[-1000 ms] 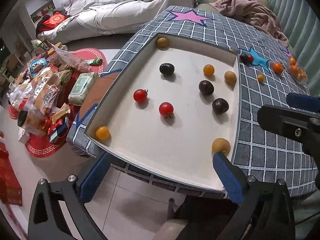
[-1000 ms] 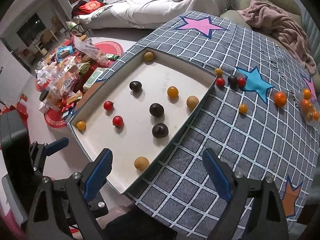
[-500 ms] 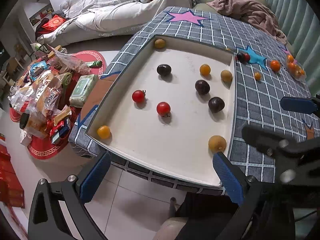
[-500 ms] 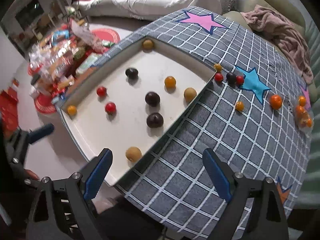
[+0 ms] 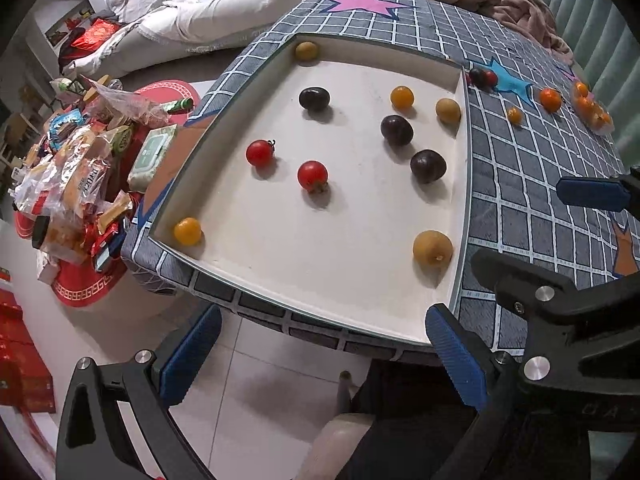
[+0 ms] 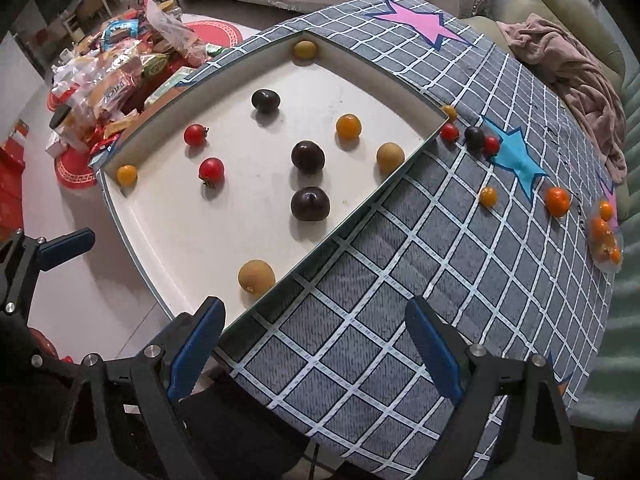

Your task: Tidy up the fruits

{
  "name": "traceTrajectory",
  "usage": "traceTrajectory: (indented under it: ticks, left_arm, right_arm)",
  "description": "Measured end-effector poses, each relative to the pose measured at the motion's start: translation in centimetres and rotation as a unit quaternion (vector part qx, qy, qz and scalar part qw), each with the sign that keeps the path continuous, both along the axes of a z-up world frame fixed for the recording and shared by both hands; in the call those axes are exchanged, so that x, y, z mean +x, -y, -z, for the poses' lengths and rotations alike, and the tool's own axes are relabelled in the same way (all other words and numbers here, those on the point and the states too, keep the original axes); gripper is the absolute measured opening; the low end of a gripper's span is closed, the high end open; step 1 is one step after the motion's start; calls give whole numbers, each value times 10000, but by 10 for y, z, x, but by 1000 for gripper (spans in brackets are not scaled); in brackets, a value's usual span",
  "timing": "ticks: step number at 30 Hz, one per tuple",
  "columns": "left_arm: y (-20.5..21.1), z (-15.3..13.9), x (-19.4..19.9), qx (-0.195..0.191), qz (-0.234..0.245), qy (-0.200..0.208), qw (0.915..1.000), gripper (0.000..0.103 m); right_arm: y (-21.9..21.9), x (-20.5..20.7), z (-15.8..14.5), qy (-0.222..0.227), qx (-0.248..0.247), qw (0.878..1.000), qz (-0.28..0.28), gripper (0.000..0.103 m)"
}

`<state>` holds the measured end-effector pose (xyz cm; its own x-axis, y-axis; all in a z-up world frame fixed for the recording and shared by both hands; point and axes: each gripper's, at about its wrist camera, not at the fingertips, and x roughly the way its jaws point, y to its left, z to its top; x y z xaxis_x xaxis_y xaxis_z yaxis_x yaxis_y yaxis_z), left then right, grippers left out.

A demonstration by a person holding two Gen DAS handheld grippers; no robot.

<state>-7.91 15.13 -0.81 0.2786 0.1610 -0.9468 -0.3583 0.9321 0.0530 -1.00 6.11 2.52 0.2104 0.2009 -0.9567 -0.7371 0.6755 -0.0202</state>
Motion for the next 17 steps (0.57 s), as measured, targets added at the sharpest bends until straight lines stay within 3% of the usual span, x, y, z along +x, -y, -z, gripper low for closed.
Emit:
traceTrajectory:
  ticks: [17]
  left_arm:
    - [4, 4, 0, -38, 94, -49, 9999, 103]
  right_arm:
    - [1, -2, 3, -32, 5, 10000, -31, 93]
